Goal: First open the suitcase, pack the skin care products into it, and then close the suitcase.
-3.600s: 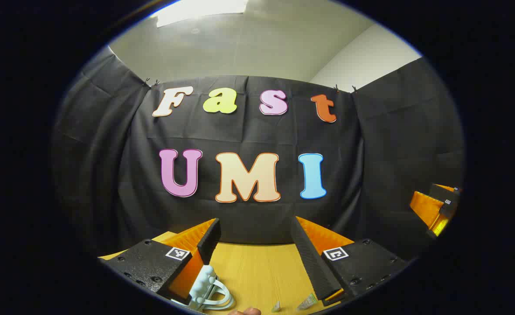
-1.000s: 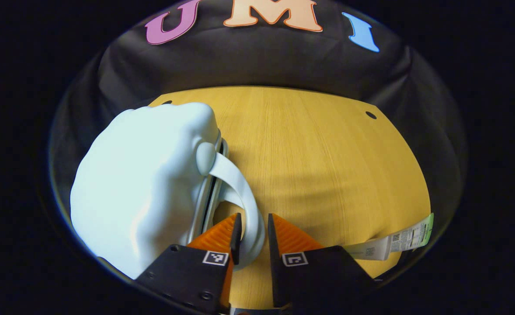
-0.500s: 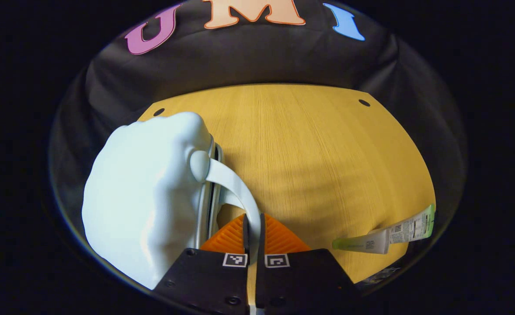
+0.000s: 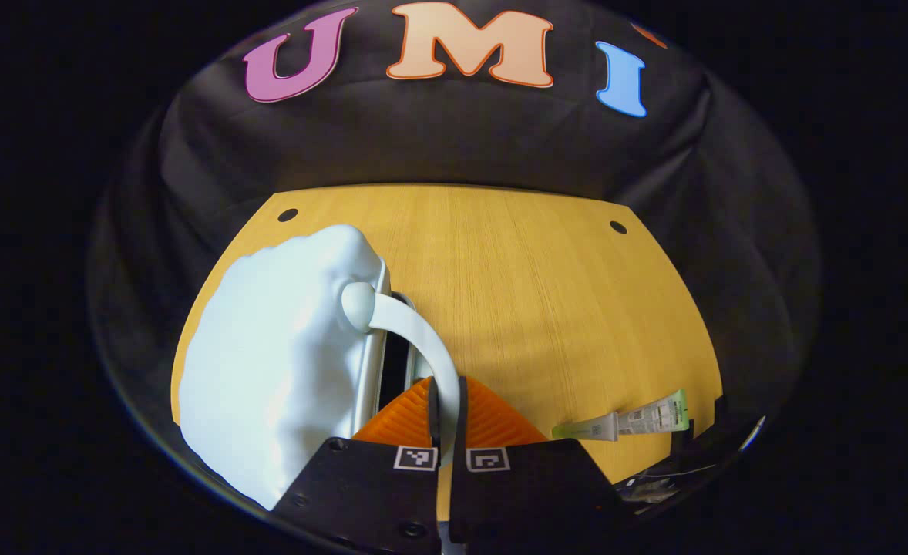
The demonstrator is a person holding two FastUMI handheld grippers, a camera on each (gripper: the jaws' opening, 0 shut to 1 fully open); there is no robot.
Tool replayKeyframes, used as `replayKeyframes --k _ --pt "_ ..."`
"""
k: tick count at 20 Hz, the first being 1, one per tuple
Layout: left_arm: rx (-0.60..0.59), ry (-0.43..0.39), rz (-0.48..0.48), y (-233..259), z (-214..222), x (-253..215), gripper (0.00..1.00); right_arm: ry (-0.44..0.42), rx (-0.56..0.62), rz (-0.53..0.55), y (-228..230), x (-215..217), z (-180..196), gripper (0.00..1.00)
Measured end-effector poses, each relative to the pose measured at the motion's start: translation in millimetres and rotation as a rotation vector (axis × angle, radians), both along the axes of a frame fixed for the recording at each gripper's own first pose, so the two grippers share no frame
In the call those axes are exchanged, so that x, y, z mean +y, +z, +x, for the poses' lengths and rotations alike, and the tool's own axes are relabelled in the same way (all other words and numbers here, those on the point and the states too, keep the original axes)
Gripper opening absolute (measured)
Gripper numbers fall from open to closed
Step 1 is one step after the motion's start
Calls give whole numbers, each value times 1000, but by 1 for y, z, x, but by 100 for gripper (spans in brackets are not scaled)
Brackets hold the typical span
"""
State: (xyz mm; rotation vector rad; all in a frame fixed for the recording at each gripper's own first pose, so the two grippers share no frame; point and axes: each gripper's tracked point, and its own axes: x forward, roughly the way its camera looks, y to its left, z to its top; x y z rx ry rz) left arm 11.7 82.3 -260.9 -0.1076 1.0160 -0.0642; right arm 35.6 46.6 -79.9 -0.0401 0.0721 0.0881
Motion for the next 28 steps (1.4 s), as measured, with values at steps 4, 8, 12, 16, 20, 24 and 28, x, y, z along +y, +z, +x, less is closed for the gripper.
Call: replayKeyframes --k 4,8,12,16,20,24,28 --pt "-63 -19 -23 40 1 21 0 5 -9 -11 -1 36 -2 99" --pt "-139 -10 -60 79 4 63 0 0 -32 -12 6 67 -4 100" --pt "-182 6 -145 103 6 104 0 -24 -40 0 8 97 1 98" --pt "-236 13 -111 123 14 161 0 -37 -54 -1 8 136 0 98" --pt "-292 69 -71 137 20 231 0 -40 -61 6 7 172 -6 100" --pt "-324 110 -52 132 25 284 0 -33 -50 -2 3 198 -5 100" --pt "-361 121 -12 127 29 329 0 -44 -38 4 2 214 -4 98"
